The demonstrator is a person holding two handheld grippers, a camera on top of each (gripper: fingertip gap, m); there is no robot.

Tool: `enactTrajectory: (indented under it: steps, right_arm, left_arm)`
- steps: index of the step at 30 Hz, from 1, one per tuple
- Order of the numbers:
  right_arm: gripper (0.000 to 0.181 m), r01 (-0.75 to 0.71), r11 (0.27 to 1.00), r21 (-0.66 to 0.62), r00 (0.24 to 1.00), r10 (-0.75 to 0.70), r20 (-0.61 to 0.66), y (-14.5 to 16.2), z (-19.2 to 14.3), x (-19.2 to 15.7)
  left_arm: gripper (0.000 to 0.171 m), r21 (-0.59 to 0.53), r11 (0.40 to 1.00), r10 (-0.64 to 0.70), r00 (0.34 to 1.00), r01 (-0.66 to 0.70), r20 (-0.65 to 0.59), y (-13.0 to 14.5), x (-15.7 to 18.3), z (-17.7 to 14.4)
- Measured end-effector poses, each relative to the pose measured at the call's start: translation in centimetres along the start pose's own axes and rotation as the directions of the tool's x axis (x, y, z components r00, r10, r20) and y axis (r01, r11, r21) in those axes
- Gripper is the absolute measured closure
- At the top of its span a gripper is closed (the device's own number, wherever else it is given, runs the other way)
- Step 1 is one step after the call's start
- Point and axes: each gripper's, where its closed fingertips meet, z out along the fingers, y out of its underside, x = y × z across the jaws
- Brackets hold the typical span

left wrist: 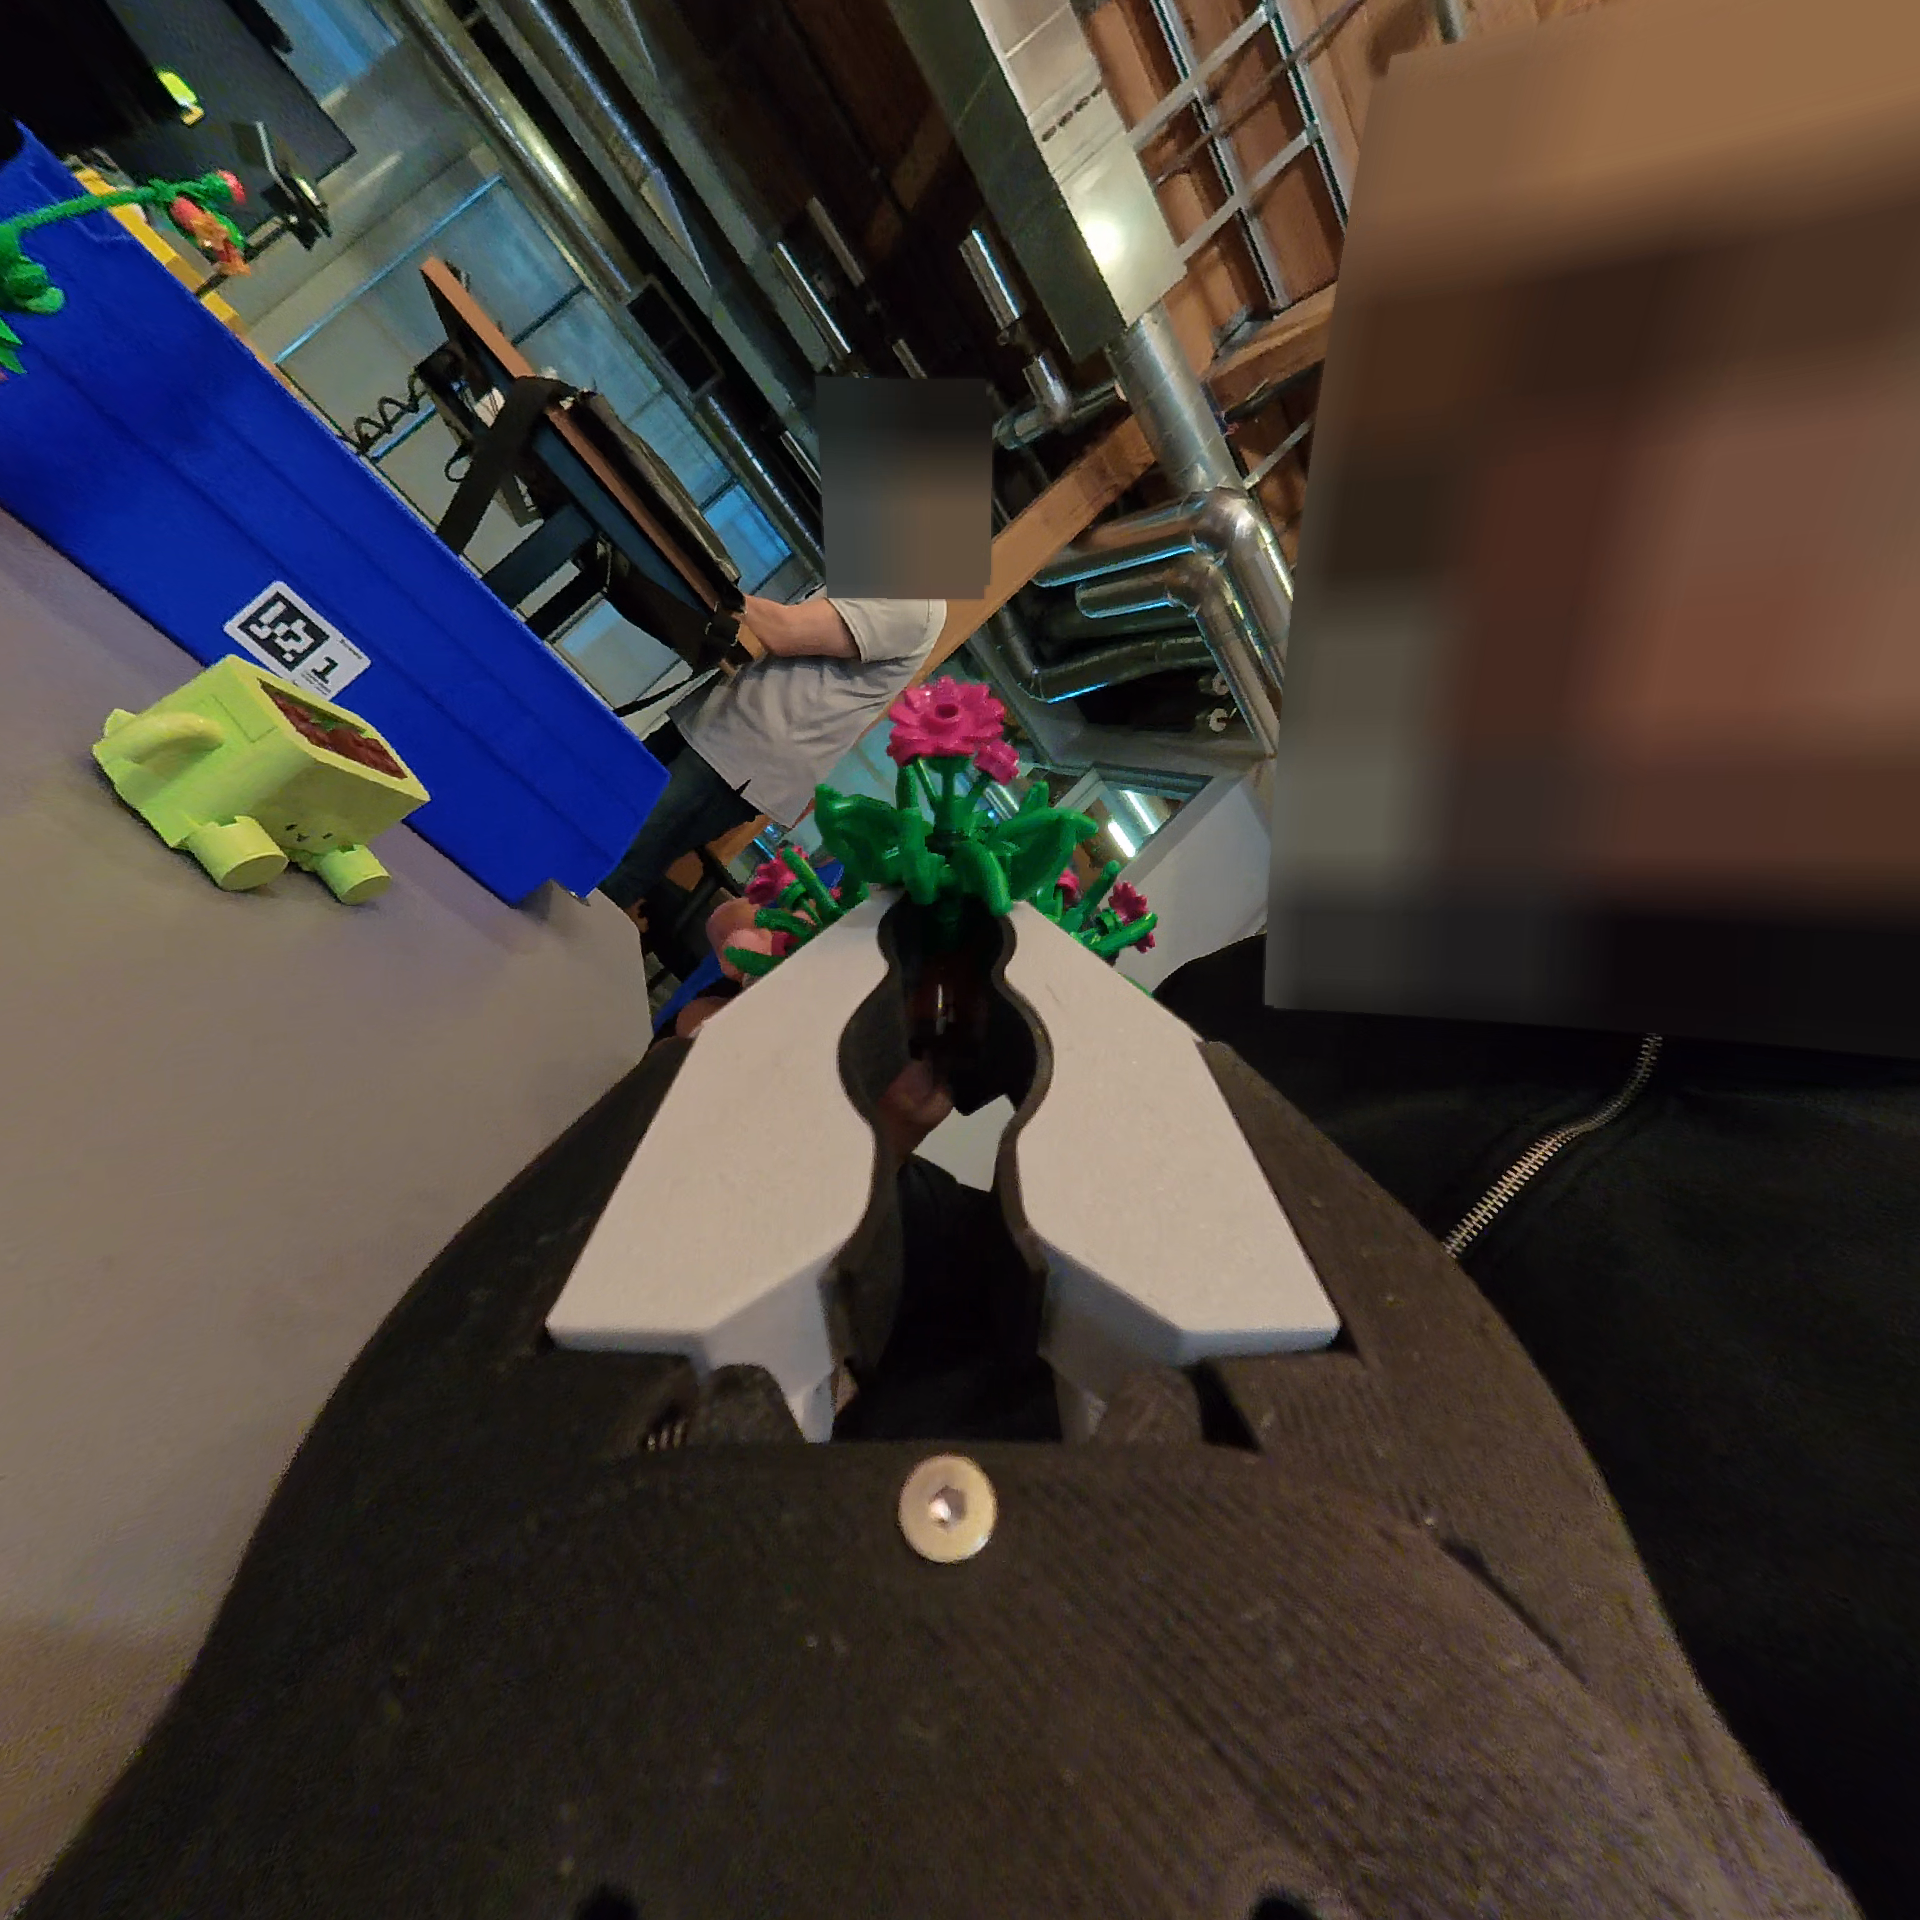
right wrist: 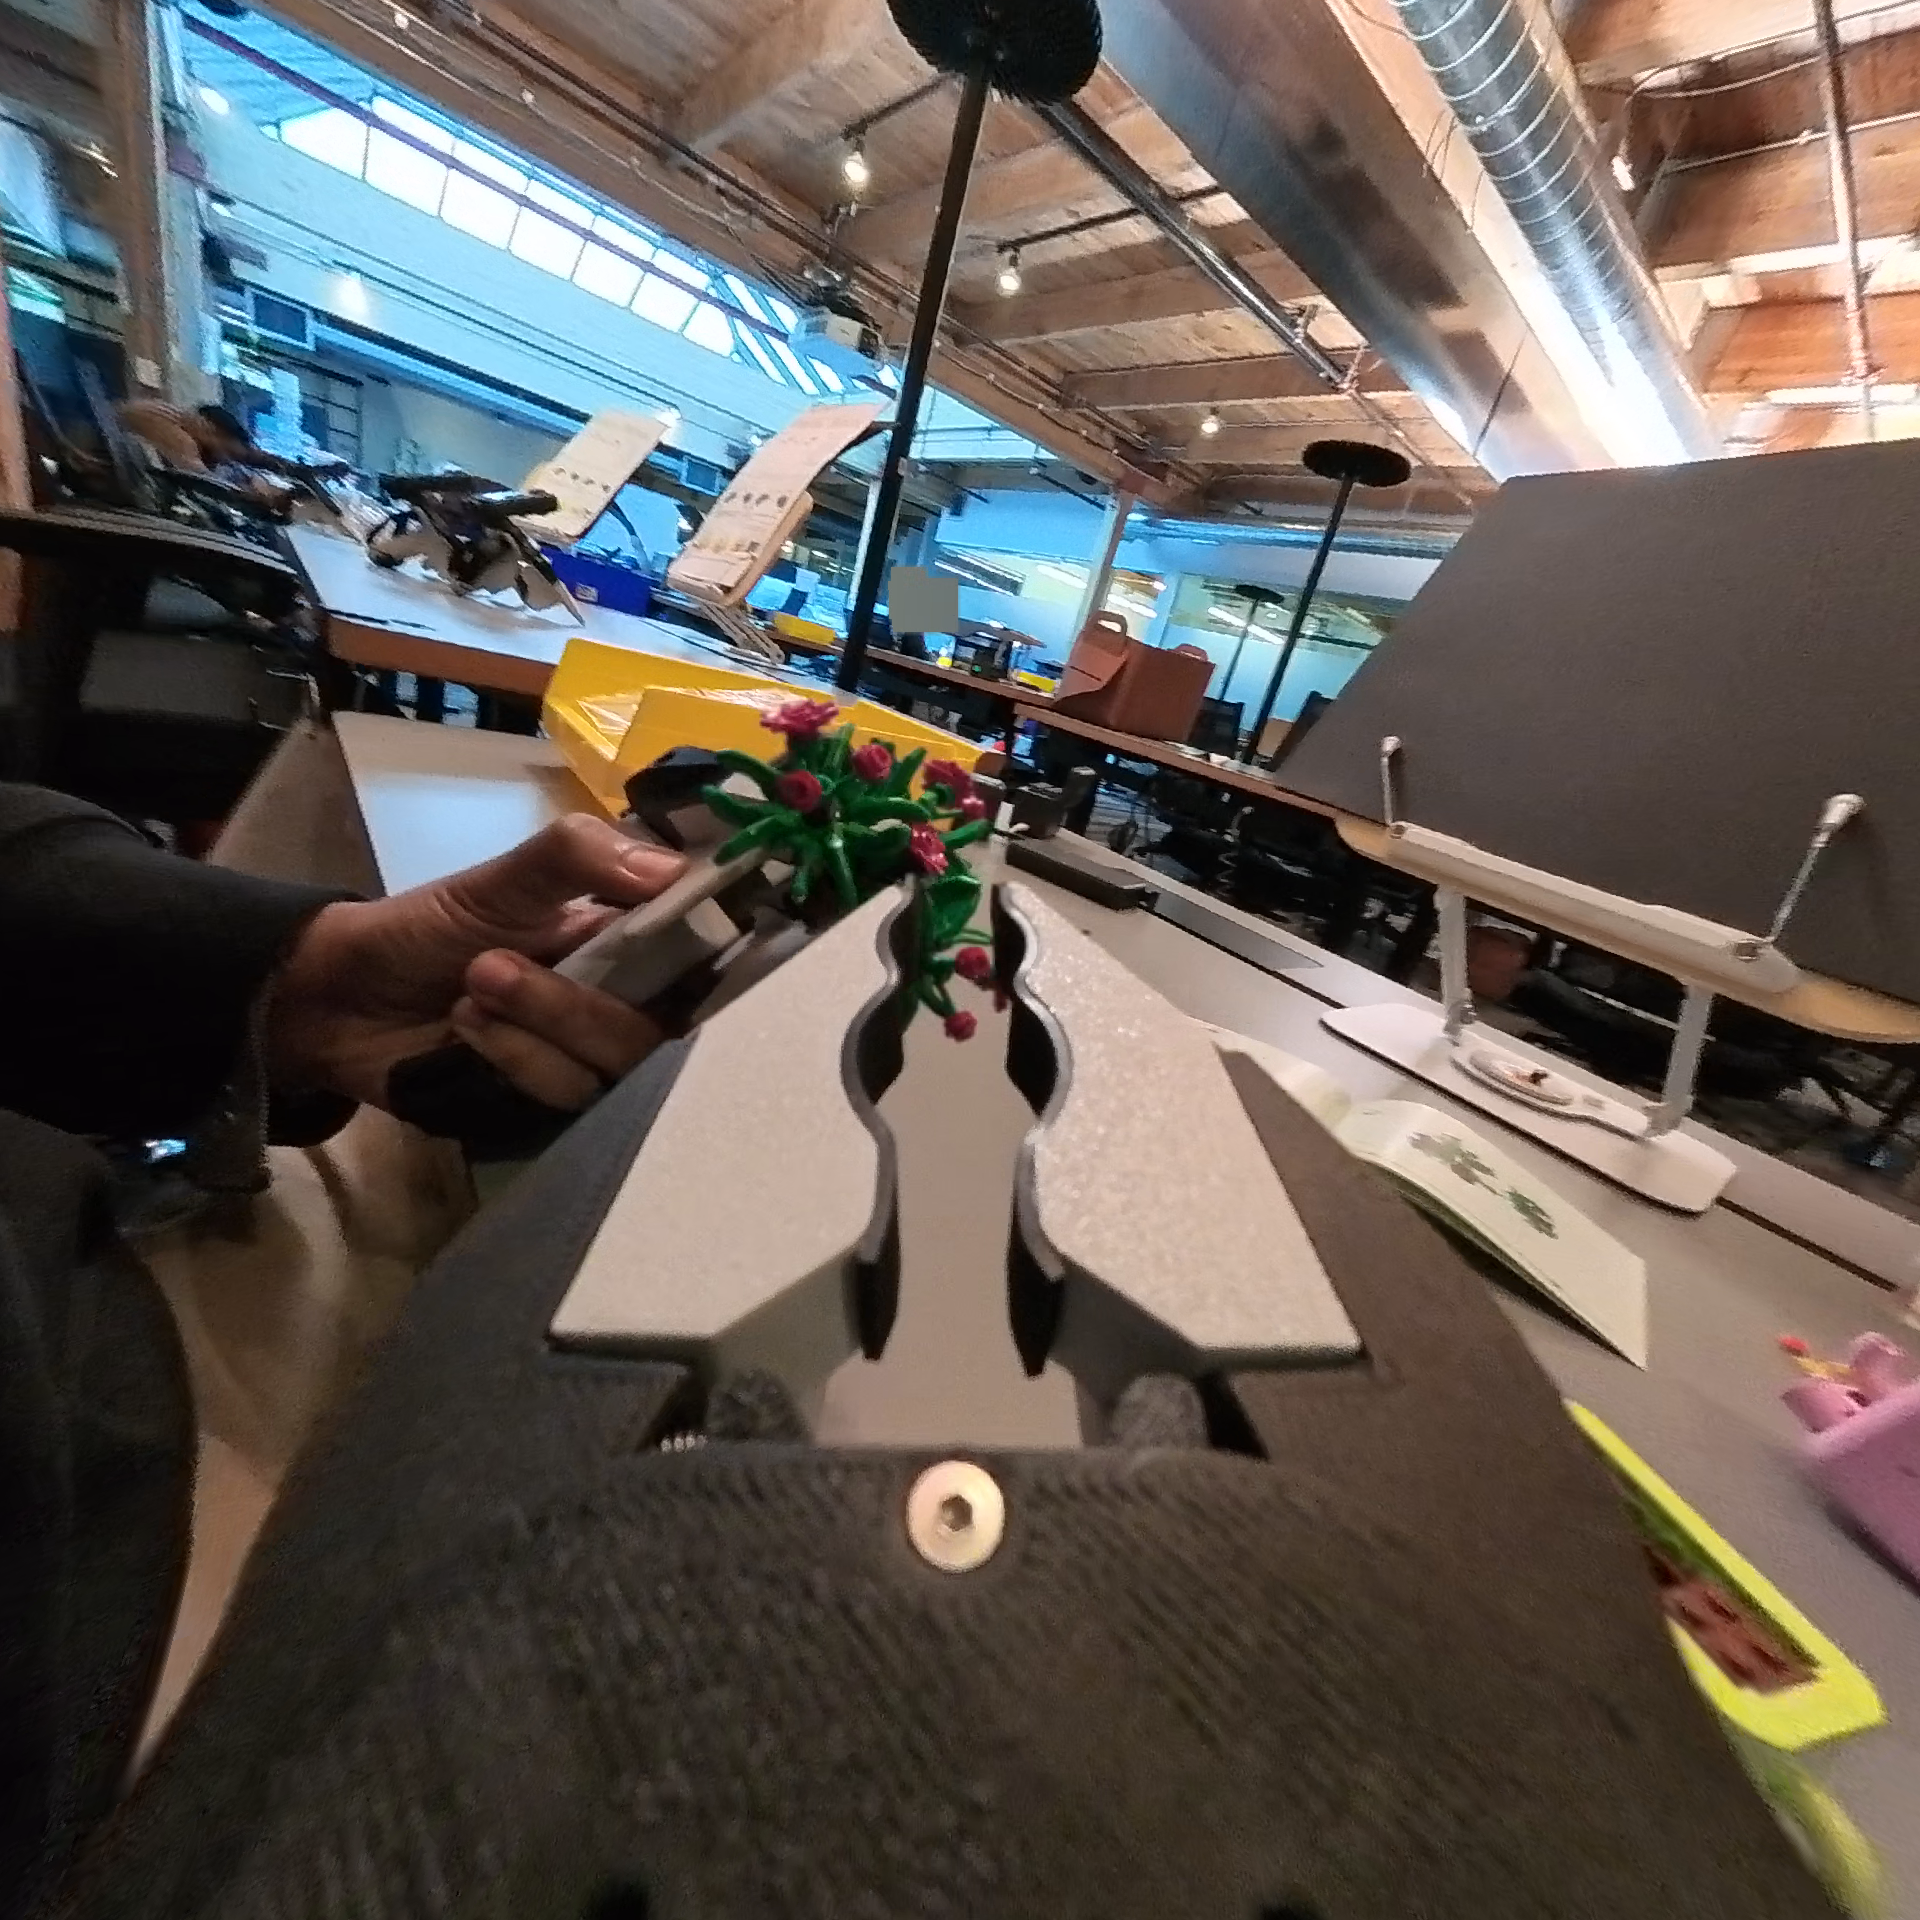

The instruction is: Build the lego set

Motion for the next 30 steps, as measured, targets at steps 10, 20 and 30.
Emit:
enactTrajectory:
  steps: [10,20,30]
  right_arm:
    - [0.171,-0.335,0.941,0.045,0.941,0.332,0.069,-0.5,-0.2,1.1]
    - [0.167,-0.718,0.676,-0.166,0.634,0.734,0.246,1.4,0.8,-1.0]
    - [0.169,-0.617,0.778,-0.119,0.749,0.627,0.215,0.9,0.9,-1.1]
  left_arm:
    - [0.169,0.006,0.999,-0.042,0.989,0.043,-0.145,-0.2,1.8,-0.4]
    - [0.168,0.013,1.000,-0.017,0.986,0.019,-0.167,-0.3,2.2,-0.5]
    - [0.168,0.001,0.999,-0.039,0.983,0.040,-0.179,-0.1,2.2,-0.3]
